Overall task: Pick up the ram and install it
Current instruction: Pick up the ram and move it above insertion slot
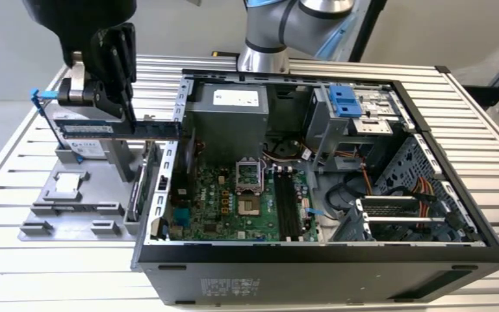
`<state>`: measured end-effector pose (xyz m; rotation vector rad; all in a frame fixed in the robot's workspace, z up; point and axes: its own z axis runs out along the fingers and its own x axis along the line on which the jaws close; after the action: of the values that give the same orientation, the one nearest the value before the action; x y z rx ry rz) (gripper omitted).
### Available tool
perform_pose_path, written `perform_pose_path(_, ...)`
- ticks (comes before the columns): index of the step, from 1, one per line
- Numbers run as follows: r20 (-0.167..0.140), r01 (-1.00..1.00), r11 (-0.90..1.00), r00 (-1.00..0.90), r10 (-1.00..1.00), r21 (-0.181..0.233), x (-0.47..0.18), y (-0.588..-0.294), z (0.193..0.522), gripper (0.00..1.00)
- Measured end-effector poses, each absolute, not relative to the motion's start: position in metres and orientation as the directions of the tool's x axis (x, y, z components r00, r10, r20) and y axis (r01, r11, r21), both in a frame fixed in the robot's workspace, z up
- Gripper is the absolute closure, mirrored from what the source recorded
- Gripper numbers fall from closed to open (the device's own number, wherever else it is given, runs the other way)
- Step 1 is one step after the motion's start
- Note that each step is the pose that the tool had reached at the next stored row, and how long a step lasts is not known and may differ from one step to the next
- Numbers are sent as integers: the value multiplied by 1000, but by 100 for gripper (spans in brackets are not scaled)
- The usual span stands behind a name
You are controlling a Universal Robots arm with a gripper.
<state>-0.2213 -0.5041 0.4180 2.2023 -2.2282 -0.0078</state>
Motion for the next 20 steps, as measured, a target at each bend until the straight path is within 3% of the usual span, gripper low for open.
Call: perform_pose_path(20, 3, -1000, 12, -12, -1000, 10, -207, -504, 418, 100)
